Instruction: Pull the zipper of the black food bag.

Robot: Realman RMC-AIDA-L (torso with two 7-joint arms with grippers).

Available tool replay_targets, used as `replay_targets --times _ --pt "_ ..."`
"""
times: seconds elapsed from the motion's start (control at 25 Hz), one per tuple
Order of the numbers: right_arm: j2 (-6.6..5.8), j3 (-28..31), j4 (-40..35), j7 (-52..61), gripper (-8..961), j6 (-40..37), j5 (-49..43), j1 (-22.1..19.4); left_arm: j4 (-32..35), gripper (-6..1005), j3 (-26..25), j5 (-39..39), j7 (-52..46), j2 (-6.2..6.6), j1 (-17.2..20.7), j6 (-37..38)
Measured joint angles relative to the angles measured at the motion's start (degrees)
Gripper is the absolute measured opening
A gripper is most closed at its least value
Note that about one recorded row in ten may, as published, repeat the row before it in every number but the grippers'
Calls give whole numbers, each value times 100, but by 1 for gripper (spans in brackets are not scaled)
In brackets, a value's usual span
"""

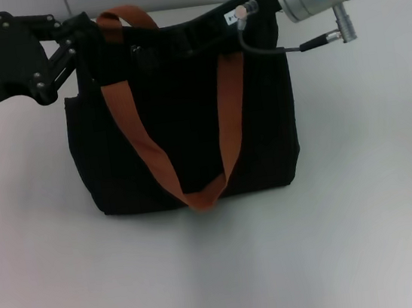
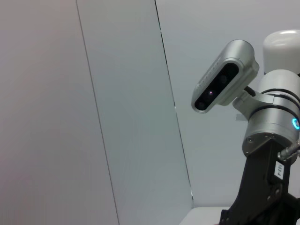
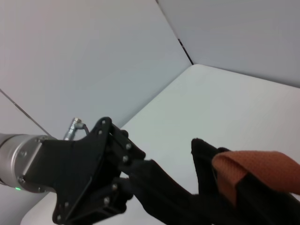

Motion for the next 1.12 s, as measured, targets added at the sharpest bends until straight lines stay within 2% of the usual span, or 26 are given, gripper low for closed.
replay_targets --times 0.24,1.12 --pt "34 -120 255 -43 217 65 346 167 -17 81 0 1 0 -6 -27 12" --pt "22 -252 291 -56 184 65 559 157 -24 82 1 -41 1 -9 -29 -7"
